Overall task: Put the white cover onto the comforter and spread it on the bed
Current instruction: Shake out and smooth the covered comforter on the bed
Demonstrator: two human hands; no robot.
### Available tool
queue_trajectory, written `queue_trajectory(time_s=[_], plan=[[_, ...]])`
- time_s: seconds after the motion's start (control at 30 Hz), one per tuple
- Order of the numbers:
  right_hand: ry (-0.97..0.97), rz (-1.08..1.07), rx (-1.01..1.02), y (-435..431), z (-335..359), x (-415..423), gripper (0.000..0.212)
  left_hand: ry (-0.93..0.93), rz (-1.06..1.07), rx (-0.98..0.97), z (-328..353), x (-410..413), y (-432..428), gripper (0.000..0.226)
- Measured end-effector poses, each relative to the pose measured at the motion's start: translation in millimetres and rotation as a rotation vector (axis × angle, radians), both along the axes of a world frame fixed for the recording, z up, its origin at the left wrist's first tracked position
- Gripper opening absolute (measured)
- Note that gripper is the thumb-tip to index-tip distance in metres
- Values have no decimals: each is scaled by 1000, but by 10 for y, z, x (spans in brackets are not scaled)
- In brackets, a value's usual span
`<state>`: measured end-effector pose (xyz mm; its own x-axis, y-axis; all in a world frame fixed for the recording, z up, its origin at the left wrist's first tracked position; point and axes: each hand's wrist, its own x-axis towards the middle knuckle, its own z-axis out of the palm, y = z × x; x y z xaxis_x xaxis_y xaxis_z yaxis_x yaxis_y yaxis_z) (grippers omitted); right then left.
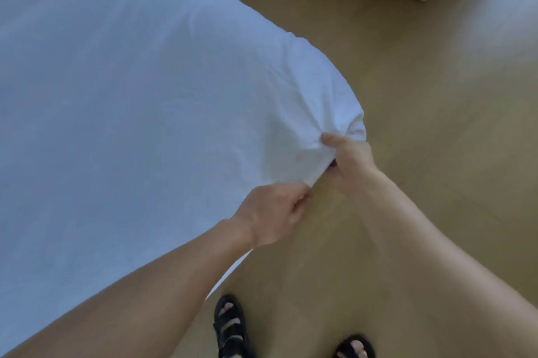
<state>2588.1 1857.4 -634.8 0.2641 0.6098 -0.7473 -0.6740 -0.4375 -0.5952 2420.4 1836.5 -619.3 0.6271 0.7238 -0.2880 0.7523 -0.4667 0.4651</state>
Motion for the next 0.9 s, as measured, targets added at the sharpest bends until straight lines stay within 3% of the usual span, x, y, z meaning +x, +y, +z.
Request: queue_trajectory(time_s=[0.1, 0.2, 0.3, 0.37, 0.47, 0.6, 0.7, 0.77, 0.9], plan=[[-108, -143, 49, -84, -90, 128, 24, 13, 403, 11, -62, -807, -156, 18], [-188, -270, -23, -313, -320, 154, 24, 141, 582, -103, -185, -1698, -603, 9], [-89, -428, -62, -478, -478, -76, 20, 216, 892, -221, -394, -2492, -1168, 7], [91, -372, -11, -575, -527, -407, 28, 125, 1217, -323, -545, -2929, -1520, 15], [173, -68, 20, -733, -596, -1028, 65, -149, 1698, -561, -753, -3409, -1939, 33], [46, 258, -64, -921, -689, -1926, 62, -722, 2225, -708, -891, -3944, -2247, 31], [-34, 215, -67, -1078, -804, -2444, 48, -1076, 2482, -719, -1024, -4413, -2493, 66], [-11, 85, -30, -1186, -794, -2674, 51, -1281, 2587, -693, -1088, -4675, -2671, 81], [121, -123, 28, -1412, -634, -2986, 38, -1638, 2624, -587, -1087, -5042, -2931, 77]])
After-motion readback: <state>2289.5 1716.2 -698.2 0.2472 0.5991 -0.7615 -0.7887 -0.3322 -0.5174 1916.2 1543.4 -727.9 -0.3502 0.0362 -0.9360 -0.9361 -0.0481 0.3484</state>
